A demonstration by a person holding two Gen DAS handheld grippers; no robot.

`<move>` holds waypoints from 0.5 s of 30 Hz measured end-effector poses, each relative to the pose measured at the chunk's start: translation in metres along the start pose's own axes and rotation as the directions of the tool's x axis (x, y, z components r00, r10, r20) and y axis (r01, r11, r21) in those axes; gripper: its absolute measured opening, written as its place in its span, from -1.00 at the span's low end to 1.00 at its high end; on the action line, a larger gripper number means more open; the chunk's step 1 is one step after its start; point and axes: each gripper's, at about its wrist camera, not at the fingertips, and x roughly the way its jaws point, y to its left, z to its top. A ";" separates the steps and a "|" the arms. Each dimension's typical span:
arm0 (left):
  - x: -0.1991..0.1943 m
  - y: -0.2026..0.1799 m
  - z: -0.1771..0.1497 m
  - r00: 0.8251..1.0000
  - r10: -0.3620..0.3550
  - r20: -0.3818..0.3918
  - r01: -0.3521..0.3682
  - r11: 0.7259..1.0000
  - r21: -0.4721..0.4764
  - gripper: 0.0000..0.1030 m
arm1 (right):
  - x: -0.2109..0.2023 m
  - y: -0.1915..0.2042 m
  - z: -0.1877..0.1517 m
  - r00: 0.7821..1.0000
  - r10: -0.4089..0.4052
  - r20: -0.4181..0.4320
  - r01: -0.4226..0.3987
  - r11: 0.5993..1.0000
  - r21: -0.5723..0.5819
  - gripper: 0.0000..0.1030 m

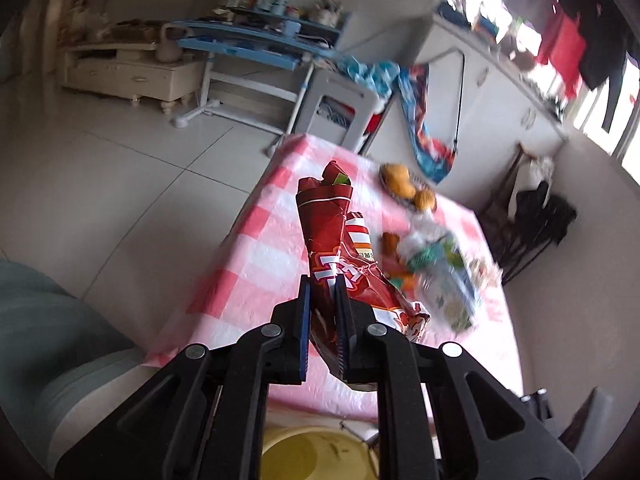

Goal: Collect trash
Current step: 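Lift the red chip bag with the left tool while the right tool grasps the green plush toy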

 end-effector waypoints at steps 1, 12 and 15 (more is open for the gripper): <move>-0.002 0.002 0.001 1.000 -0.004 0.007 0.004 1.000 -0.006 -0.78 | 0.002 0.002 0.003 1.000 0.006 0.002 -0.006 1.000 -0.007 0.88; -0.009 0.008 0.004 0.999 -0.036 0.025 0.037 0.999 -0.014 -0.78 | 0.073 -0.015 0.045 0.990 0.130 -0.052 -0.125 0.988 0.091 0.63; -0.010 0.009 0.004 0.999 -0.039 0.028 0.039 0.999 -0.017 -0.78 | 0.094 -0.025 0.052 0.990 0.115 -0.084 -0.105 0.988 0.114 0.56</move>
